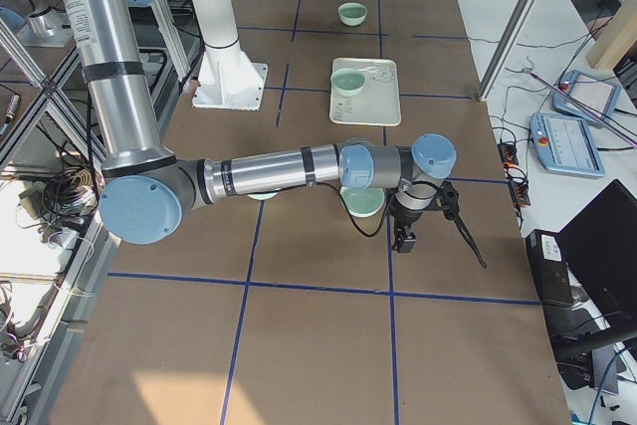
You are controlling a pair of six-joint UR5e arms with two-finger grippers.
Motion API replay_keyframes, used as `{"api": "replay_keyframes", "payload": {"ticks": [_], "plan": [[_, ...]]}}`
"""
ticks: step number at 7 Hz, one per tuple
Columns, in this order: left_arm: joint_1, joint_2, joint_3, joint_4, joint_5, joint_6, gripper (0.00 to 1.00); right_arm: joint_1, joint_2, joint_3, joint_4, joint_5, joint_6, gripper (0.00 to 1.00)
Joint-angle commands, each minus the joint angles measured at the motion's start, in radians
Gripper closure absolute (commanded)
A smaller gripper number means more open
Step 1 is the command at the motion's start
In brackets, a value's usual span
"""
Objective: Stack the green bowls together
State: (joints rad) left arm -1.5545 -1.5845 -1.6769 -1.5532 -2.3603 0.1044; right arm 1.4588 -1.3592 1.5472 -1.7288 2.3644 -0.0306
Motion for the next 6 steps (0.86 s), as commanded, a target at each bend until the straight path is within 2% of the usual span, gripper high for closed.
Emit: {"api": "replay_keyframes", "payload": {"ticks": [1, 5, 6], "plan": [[-0.001, -0.011, -0.015, 0.001, -0.004, 0.001, 0.00, 0.000, 0.000, 0.002, 0.002, -0.001, 0.001, 0.00], [0.001, -0.006, -0.030, 0.022, -0.010, -0.009, 0.00, -0.014, -0.001, 0.011, 0.003, -0.002, 0.008, 0.00], [0.001, -0.003, -0.037, 0.018, -0.048, -0.009, 0.00, -0.044, -0.014, 0.013, 0.067, -0.001, 0.032, 0.00]]}}
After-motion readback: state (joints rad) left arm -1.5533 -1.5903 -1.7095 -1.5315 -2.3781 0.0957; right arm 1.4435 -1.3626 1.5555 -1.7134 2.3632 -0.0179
